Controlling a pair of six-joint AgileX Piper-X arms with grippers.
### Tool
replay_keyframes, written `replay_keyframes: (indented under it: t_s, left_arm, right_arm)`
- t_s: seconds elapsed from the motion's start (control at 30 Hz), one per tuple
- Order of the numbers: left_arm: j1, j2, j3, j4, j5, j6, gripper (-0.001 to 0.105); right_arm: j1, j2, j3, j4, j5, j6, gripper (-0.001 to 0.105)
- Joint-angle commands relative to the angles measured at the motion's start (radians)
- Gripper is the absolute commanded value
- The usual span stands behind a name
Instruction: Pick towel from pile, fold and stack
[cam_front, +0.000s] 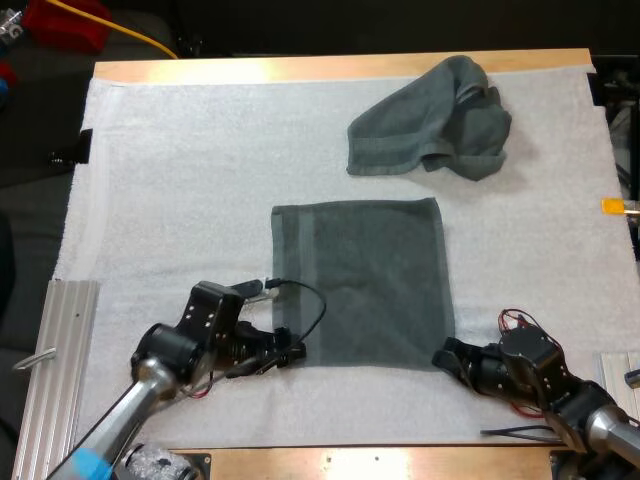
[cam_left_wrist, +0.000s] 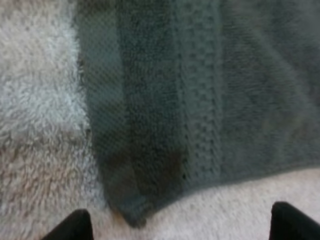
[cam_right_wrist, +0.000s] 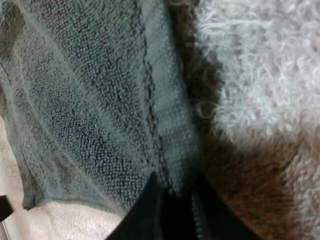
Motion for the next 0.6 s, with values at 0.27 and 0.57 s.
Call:
replay_keyframes:
  t_s: [0.27,0.57]
  left_arm:
    - [0.000,0.145,0.000,-0.111,0.084,0.012,0.069]
    - [0.000,0.236,0.000,-0.188,0.183,-0.022,0.069]
  right_arm:
    - [-0.003,0.008,0.007,0.015,-0.022,-0.009,0.001]
    - [-0.003,0.008,0.007,0.015,-0.022,-0.009,0.001]
